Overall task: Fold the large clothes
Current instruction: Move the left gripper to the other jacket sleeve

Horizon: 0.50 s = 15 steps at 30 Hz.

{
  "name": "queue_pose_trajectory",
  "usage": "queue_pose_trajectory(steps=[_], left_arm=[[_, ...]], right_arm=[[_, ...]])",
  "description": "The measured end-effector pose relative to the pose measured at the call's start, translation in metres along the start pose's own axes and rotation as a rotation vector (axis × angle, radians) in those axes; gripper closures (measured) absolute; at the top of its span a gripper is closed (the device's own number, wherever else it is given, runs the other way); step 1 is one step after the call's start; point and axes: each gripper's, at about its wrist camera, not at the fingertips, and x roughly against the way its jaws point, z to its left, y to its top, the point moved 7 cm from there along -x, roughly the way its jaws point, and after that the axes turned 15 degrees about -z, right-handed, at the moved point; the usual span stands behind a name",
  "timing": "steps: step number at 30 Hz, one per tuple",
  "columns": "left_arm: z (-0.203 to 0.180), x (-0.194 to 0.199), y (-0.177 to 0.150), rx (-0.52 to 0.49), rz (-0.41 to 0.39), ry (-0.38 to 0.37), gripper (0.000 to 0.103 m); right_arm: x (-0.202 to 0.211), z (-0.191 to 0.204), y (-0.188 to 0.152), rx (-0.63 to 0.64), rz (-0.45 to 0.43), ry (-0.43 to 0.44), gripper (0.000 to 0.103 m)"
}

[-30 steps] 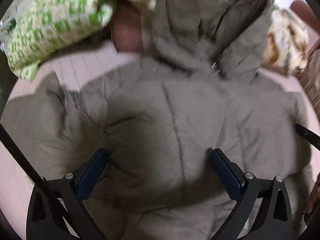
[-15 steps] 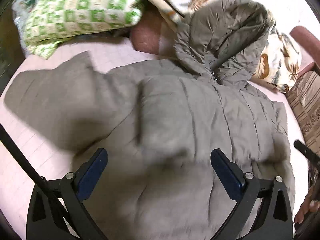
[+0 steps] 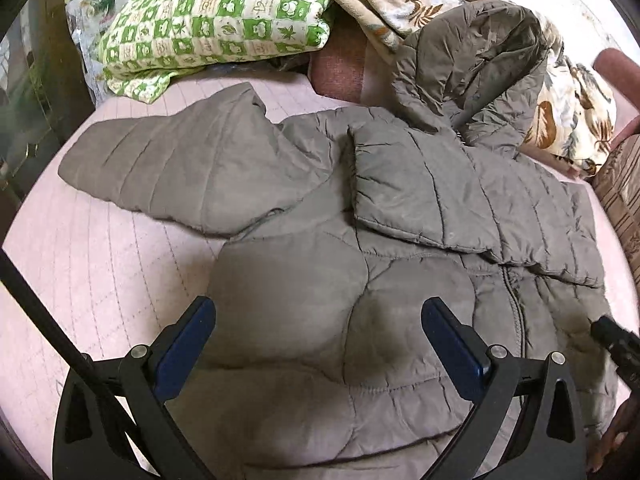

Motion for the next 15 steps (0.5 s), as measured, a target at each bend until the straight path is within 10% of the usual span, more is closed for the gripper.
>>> queue_pose_trajectory(steps=[15], left_arm=[[0.057,-0.012,0.018,0.143,-0.02,0.052,0.0]], right_arm=[[0.011,-0.001,0.019,-0.098,-0.085,0.024,0.048]])
